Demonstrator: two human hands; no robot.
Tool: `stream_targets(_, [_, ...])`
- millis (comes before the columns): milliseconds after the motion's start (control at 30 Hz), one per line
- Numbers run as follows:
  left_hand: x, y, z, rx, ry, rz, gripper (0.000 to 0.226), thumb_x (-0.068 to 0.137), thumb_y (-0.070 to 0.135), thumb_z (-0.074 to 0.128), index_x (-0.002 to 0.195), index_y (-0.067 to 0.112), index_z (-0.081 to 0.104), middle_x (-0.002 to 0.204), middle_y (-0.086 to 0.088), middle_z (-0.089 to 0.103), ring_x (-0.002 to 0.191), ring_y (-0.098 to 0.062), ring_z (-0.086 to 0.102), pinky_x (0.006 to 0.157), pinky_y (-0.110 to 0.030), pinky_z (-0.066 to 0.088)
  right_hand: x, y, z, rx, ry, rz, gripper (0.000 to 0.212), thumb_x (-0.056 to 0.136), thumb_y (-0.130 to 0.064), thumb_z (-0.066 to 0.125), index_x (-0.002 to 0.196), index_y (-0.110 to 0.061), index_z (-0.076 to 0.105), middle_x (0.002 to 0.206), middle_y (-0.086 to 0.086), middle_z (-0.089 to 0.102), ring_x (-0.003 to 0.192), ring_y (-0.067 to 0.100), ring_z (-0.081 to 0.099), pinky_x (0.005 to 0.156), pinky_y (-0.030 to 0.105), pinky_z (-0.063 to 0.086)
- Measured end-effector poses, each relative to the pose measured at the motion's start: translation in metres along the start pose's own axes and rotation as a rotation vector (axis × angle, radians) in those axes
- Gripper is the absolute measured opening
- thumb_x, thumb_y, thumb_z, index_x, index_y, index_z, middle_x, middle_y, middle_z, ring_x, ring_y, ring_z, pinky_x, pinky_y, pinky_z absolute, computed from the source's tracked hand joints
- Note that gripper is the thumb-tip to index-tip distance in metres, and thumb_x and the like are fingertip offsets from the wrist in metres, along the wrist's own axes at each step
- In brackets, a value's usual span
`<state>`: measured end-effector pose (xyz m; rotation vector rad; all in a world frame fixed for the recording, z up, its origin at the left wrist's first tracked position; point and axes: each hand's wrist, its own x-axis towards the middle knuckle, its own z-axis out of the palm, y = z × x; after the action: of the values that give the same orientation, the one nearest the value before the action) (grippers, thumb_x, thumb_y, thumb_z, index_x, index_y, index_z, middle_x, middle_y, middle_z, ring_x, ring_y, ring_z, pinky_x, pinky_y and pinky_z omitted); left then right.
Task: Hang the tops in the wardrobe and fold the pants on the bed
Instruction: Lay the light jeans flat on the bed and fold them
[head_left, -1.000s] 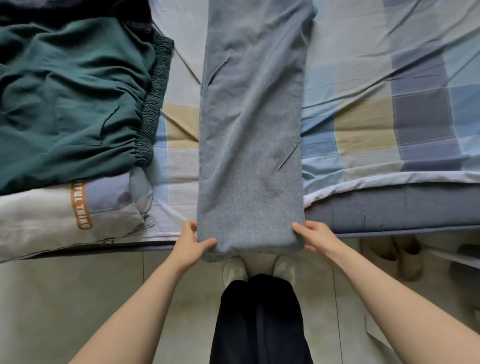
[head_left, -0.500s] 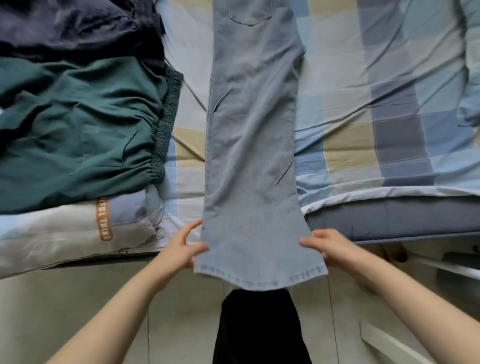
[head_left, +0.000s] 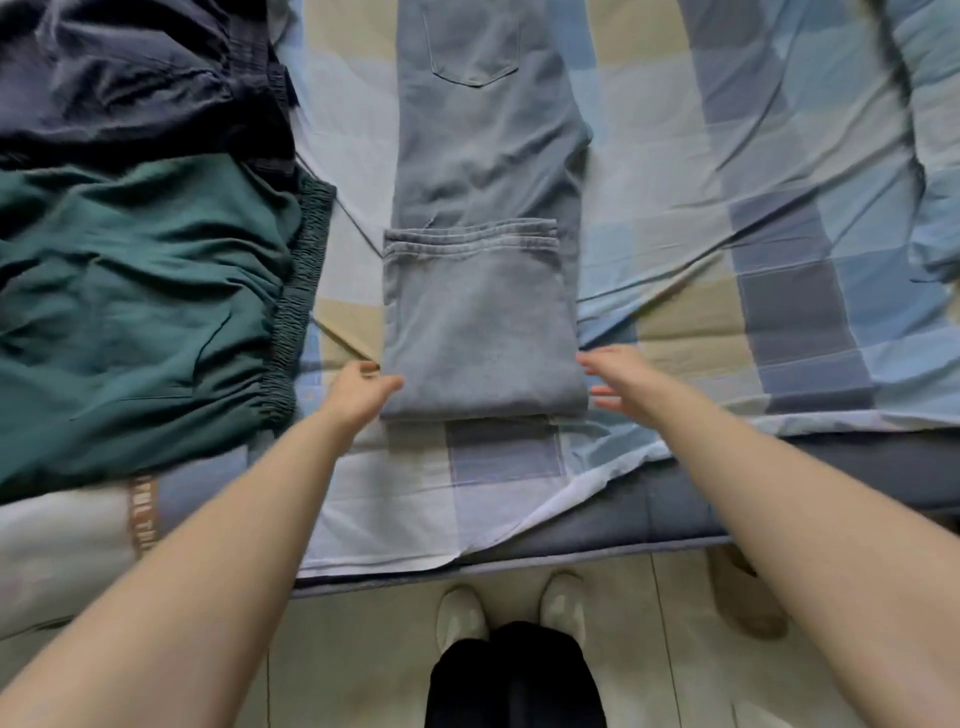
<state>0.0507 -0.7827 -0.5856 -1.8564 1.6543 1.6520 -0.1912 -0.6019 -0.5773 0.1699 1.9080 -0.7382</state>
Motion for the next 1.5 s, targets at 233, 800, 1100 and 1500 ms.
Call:
stream_targets(233, [0.009,-0.042,0.019,0.010,-0.036,0.140,0.035,0.085,0.013,0.072,0.118,0.006,0.062,0.112,-0.007,0.069,0.098,-0.019,0.065,0.086,-0.037,0.054,0.026,0.043,0.013,-0.118,0.030,-0.185,0.030,0.092,-0.033,0.059,0.115,-0.013,0.061,0.108,0.002,0.062,0.093,0.017,0.055,0.062,0.025,0.038])
stream_targets(800, [-0.103,-0.107,0.051,-0.067,-0.160,0.169,0.072,0.087,-0.005,0.065,0.140,0.032,0.034,0.098,-0.008,0.071,0.082,-0.004,0.069,0.076,-0.022,0.054,-0.050,0.137,-0.038,0.084,0.092,0.057,0.030,0.087,-0.024,0.069,0.109,-0.004,0.063,0.104,0.010,0.062,0.097,0.024,0.059,0.075,0.037,0.050])
stream_targets(1100, [-0.234,-0.142,0.044,0.412,-0.068,0.258,0.062,0.072,-0.001,0.072,0.129,0.021,0.063,0.121,0.002,0.067,0.107,-0.013,0.064,0.090,-0.013,0.042,-0.162,0.181,-0.077,-0.263,-0.091,0.025,0.016,0.091,-0.017,0.063,0.095,-0.002,0.068,0.086,0.010,0.063,0.080,0.017,0.057,0.075,0.031,0.047])
stream_targets(1500, [-0.267,-0.094,0.015,0.693,-0.095,0.633,0.011,0.084,0.019,0.075,0.091,0.014,0.069,0.094,0.008,0.050,0.086,-0.014,0.056,0.076,-0.032,0.049,-0.202,0.148,-0.097,-1.236,0.043,-0.765,0.030,0.089,-0.019,0.057,0.118,-0.022,0.058,0.106,0.002,0.047,0.103,0.022,0.042,0.082,0.031,0.043])
